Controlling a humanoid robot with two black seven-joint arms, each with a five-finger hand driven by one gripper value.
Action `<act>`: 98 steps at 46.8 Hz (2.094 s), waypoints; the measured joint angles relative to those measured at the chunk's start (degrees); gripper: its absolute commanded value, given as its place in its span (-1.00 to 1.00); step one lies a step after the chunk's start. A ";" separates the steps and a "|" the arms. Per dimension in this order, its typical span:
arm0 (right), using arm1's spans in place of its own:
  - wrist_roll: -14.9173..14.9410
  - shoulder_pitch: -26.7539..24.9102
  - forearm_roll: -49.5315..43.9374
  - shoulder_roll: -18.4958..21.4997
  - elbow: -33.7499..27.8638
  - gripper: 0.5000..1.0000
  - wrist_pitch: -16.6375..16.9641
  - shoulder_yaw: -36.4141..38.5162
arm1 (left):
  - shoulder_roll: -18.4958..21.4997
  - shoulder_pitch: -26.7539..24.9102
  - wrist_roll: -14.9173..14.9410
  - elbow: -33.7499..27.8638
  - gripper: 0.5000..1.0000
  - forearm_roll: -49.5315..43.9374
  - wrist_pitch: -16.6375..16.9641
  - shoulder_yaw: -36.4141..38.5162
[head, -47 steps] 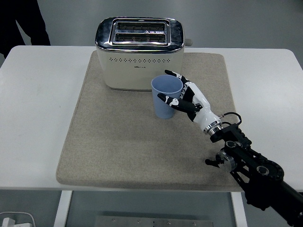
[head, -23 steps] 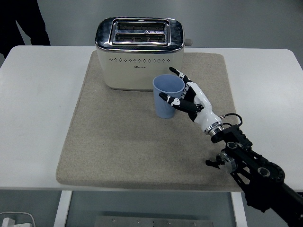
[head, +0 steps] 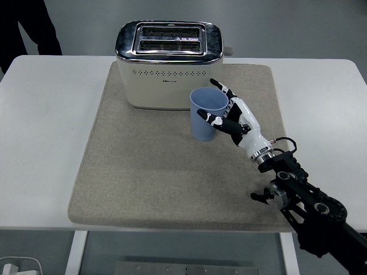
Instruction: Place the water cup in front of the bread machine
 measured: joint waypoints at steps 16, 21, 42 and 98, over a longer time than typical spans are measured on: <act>1.41 -0.77 0.00 0.00 0.00 0.69 0.00 0.00 | 0.00 0.00 0.00 0.00 1.00 0.00 0.00 0.00; 1.43 -0.78 0.00 0.00 0.00 0.69 0.00 0.00 | 0.00 0.00 0.00 0.00 1.00 0.00 0.00 0.00; 1.13 -0.78 0.00 0.00 0.00 0.69 0.04 0.29 | 0.00 0.00 0.00 0.00 1.00 0.00 0.00 0.00; 0.72 0.29 1.49 -1.08 -0.18 0.69 0.80 3.81 | 0.00 0.00 0.00 0.00 1.00 0.00 0.00 0.00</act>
